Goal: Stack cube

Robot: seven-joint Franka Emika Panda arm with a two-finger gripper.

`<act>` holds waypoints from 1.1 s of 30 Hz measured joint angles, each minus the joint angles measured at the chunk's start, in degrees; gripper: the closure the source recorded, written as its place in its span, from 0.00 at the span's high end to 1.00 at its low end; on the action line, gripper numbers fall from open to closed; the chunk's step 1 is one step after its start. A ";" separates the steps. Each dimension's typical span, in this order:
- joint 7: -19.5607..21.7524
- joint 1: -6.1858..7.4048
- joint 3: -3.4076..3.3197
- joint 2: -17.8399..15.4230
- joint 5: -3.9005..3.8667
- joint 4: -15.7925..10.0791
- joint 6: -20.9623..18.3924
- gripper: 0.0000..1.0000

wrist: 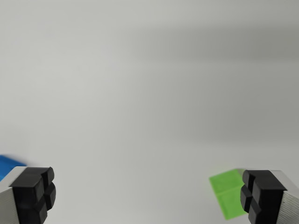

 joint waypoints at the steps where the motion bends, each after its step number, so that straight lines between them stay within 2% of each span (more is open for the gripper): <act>1: 0.00 0.00 0.00 0.00 0.00 0.00 0.00 1.00; 18: -0.09 0.00 0.00 0.00 0.00 -0.21 0.11 1.00; 33: -2.25 -0.35 -0.35 -0.81 0.00 -3.21 2.02 1.00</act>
